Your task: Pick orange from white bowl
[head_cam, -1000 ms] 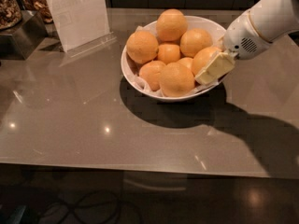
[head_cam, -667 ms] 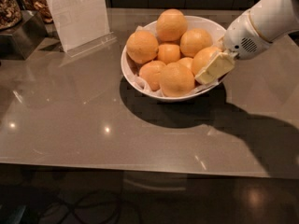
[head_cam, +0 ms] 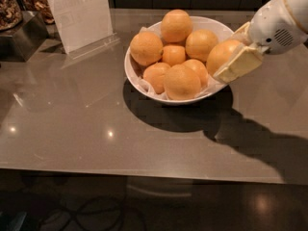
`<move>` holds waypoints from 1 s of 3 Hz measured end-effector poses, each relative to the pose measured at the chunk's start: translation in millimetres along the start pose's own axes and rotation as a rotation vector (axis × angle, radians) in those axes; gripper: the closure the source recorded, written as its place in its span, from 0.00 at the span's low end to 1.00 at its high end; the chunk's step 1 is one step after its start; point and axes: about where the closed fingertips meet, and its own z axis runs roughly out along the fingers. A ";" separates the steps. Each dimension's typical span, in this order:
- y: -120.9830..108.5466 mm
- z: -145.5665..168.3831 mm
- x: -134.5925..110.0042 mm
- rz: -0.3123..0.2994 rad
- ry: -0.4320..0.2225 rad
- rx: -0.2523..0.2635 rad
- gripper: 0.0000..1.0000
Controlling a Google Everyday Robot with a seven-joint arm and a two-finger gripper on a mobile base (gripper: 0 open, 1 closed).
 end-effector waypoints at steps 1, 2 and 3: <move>20.5 -34.6 -4.1 -0.047 -0.056 0.011 1.00; 42.8 -61.8 -1.2 -0.068 -0.120 0.011 1.00; 44.0 -64.7 -0.4 -0.065 -0.129 0.014 1.00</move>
Offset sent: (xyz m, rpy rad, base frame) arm -0.0955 -0.0368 0.0652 0.1636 -0.1163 0.0835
